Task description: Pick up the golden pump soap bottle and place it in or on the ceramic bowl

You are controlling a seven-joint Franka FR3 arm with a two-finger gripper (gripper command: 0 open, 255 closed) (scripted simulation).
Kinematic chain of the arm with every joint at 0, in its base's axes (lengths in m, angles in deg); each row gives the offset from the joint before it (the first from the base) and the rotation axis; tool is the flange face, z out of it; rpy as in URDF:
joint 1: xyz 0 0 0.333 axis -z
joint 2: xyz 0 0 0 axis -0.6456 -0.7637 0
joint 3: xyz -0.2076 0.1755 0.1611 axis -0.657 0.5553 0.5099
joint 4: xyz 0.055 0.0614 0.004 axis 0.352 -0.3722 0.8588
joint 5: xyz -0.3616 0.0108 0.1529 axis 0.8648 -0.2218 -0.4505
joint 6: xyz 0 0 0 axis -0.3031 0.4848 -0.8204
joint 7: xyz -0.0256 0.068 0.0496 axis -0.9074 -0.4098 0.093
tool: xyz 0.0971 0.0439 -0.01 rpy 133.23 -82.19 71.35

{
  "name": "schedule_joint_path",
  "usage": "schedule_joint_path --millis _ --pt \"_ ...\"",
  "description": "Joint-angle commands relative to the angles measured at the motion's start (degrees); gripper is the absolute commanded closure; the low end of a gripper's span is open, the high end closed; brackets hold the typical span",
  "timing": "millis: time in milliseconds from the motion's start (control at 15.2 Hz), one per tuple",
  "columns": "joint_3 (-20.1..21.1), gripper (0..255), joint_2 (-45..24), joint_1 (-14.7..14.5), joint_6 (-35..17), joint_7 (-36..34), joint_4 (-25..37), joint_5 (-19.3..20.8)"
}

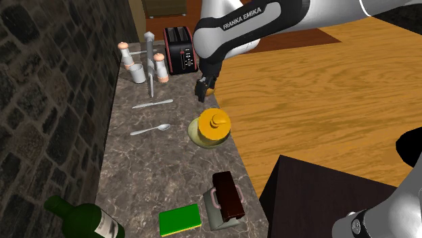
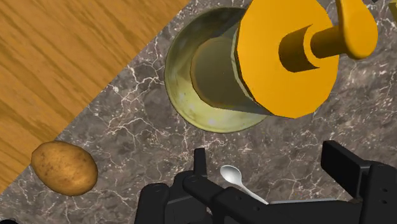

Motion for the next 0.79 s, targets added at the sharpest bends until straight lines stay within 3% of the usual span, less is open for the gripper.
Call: schedule_joint_path --millis 0,264,726 --pt "0.0 0 -0.01 0.0 0.02 0.0 0.04 0.0" --pt "-0.4 0 3.68 -0.08 6.14 -0.79 2.56 1.22" --pt "-0.4 0 3.68 -0.08 6.14 -0.79 2.56 1.22"
